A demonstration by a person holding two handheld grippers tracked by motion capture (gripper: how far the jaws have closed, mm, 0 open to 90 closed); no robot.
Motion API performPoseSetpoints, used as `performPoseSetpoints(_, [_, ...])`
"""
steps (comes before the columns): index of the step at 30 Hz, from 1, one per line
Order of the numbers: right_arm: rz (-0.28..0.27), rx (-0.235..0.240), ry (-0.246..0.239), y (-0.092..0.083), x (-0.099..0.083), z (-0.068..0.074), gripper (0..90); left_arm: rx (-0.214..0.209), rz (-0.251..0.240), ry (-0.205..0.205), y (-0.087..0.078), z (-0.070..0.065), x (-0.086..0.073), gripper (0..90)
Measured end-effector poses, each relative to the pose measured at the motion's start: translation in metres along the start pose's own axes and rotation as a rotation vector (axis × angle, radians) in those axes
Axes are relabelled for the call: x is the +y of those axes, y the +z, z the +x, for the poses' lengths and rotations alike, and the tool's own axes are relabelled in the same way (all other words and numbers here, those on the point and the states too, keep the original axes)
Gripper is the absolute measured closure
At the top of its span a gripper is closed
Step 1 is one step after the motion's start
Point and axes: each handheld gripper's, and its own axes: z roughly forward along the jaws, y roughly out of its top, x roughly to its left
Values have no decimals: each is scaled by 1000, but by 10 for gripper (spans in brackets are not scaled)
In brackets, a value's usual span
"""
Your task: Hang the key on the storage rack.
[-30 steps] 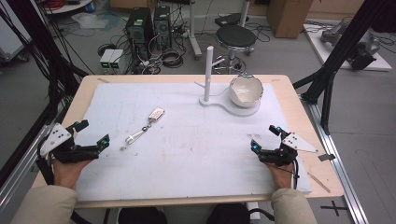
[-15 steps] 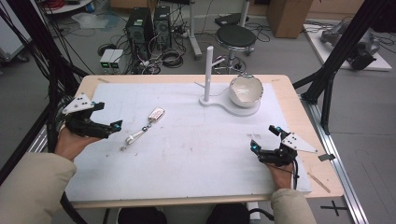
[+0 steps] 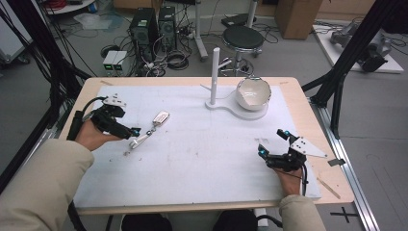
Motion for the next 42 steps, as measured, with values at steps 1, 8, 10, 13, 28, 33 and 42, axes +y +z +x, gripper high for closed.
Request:
performPoseSetpoints(1, [3, 0, -2, 0, 0, 0, 5, 1, 34, 10, 9, -2, 1, 68])
performPoseSetpoints(8, [0, -1, 0, 0, 0, 0, 5, -4, 139, -8, 35, -4, -3, 69])
performPoseSetpoints(10, [3, -1, -1, 0, 0, 0, 5, -1, 173, -5, 39, -5, -5, 69])
performPoseSetpoints(13, [0, 0, 1, 0, 0, 0, 5, -7, 203, -6, 43, -6, -6, 71])
performPoseSetpoints(28, [0, -1, 3, 0, 0, 0, 5, 10, 360, -3, 55, -11, -12, 201])
performPoseSetpoints(33, [0, -1, -3, 0, 0, 0, 5, 6, 374, -13, 56, -11, -12, 280])
performPoseSetpoints(42, [1, -2, 6, 0, 0, 0, 5, 4, 409, -8, 56, -13, -13, 481])
